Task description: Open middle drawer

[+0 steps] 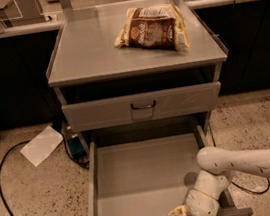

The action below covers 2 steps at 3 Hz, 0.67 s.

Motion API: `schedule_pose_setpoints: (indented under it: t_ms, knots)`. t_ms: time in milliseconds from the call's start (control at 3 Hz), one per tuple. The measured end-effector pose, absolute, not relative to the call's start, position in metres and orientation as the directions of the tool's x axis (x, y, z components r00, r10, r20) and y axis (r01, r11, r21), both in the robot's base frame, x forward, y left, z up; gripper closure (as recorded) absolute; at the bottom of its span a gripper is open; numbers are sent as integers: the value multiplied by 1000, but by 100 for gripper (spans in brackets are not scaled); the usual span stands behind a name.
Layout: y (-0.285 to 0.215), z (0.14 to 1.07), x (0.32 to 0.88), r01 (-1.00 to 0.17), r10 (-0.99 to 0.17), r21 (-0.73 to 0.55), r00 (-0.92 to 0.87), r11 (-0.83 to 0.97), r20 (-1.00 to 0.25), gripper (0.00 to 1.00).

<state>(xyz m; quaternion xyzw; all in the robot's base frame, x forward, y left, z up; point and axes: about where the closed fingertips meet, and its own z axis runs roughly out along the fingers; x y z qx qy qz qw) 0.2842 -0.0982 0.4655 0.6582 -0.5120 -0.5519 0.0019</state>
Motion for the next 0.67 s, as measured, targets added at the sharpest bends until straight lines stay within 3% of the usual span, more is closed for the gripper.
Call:
schedule_pose_setpoints:
  t_ms: [667]
  knots:
    - [-96, 469, 287, -660, -670, 574, -141, -485, -729, 0]
